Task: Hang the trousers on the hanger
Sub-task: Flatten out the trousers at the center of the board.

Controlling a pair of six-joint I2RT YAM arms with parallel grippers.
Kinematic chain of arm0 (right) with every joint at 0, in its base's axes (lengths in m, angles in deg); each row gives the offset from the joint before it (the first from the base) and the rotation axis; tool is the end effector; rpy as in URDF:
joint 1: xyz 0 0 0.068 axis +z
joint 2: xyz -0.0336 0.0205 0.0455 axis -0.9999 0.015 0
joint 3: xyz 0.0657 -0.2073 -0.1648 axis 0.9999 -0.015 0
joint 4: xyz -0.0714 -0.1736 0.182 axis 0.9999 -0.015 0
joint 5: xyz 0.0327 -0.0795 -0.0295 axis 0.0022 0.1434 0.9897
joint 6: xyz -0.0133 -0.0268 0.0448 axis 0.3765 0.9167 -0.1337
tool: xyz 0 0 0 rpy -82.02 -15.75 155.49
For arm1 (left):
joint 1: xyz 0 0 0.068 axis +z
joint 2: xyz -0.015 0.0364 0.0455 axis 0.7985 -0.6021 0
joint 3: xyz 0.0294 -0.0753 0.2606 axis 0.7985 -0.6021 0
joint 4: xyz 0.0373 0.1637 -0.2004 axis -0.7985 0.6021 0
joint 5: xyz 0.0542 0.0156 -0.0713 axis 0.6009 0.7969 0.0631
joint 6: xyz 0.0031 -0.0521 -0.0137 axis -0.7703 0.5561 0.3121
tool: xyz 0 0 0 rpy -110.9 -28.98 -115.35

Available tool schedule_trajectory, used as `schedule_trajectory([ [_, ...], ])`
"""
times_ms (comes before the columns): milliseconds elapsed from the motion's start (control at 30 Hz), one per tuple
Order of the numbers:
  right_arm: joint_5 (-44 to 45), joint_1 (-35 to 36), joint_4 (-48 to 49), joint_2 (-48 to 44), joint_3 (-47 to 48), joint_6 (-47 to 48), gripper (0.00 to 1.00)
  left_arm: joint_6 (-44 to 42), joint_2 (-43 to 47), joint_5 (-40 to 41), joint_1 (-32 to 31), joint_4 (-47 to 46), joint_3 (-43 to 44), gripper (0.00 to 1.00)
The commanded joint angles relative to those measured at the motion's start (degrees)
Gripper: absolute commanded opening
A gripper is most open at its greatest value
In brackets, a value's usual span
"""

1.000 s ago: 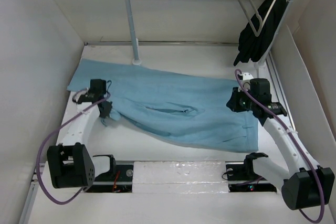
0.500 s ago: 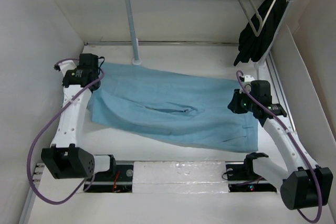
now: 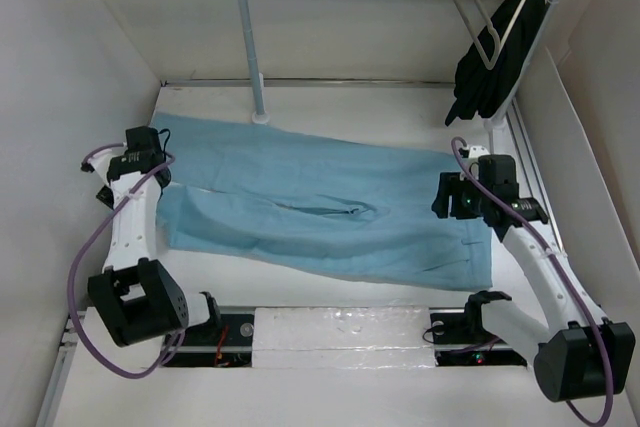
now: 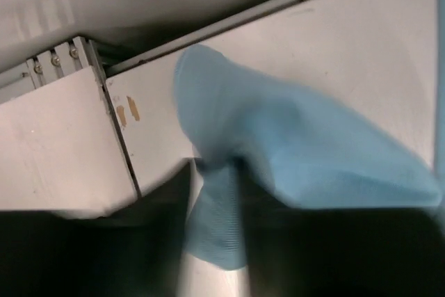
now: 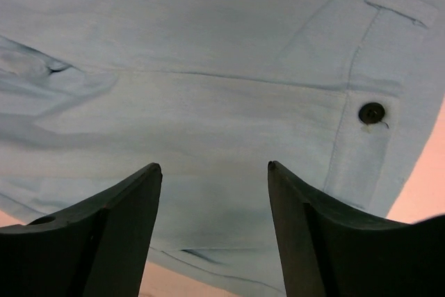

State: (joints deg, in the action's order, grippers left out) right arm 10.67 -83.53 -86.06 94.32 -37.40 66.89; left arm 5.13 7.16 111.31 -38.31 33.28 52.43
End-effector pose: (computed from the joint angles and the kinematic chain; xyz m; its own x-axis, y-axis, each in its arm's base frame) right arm 0.1973 0.0260 0.2625 -0.7307 0.0006 -0.6827 -0.1701 0.9683 0.1830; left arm 0.2326 0.0844 0.3095 -0.3257 -0.5935 -0.7360 -0.9216 0.3730 0.1071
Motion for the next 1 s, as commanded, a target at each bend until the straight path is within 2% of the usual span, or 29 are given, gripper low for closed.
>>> schedule_trajectory([
  [0, 5.3, -1.3, -3.1, -0.2, 2.6, -0.4, 0.69, 6.2, 2.8, -2.5, -0.3, -6.4, -3.3, 0.45],
  [33, 7.5, -2.3, -3.6, 0.1, 2.4, -1.3, 0.7, 5.7, 5.3, -4.7, -0.3, -8.3, -3.6, 0.57],
  [67, 9.3, -6.1, -3.5, 1.1, 1.3, -1.9, 0.72, 5.5, 7.9, -7.0, -0.3, -11.8, -3.5, 0.73],
  [133, 9.2, -7.5, -2.9, 3.0, 1.1, -2.1, 0.73, 5.1, 9.8, -9.5, -1.1, -15.2, -2.9, 0.81],
  [167, 8.4, -10.4, -1.0, 4.3, 1.0, -2.4, 0.74, 4.5, 10.2, -9.7, -4.9, -16.5, -2.4, 0.82],
  [267, 0.2, -15.6, 4.7, 9.1, 1.8, -3.8, 0.74, 3.7, 10.8, -11.5, -10.4, -21.0, -1.2, 0.83],
  [300, -1.3, -17.3, 6.1, 9.9, 3.3, -4.5, 0.74, 1.5, 10.6, -13.0, -11.3, -25.1, -1.5, 0.84],
  [333, 0.4, -17.3, 7.3, 10.4, 4.0, -5.5, 0.74, 0.2, 8.9, -17.5, -11.3, -26.9, -2.2, 0.86],
  [400, 4.4, -17.3, 13.6, 10.4, 3.9, -6.3, 0.76, -1.4, 5.5, -20.5, -11.3, -29.4, -1.9, 0.86],
  [467, 2.3, -20.4, 20.4, 13.6, 3.5, -7.5, 0.76, -2.8, 0.7, -24.9, -11.9, -32.5, -2.6, 0.86],
  [567, 2.5, -20.9, 24.8, 20.8, 5.9, -7.9, 0.78, -5.5, -6.4, -27.4, -13.9, -35.7, -0.7, 0.85],
  [700, 3.8, -21.5, 24.5, 29.9, 12.6, -7.3, 0.85, -9.0, -14.4, -25.7, -19.6, -35.7, 5.7, 0.85],
  [800, 2.7, -21.5, 25.4, 36.2, 17.0, -6.3, 0.89, -9.4, -16.9, -27.5, -21.6, -37.8, 5.4, 0.85],
  [967, 2.0, -21.5, 21.7, 43.4, 21.7, -5.9, 0.84, -8.7, -20.4, -31.3, -21.6, -40.4, 3.3, 0.83],
])
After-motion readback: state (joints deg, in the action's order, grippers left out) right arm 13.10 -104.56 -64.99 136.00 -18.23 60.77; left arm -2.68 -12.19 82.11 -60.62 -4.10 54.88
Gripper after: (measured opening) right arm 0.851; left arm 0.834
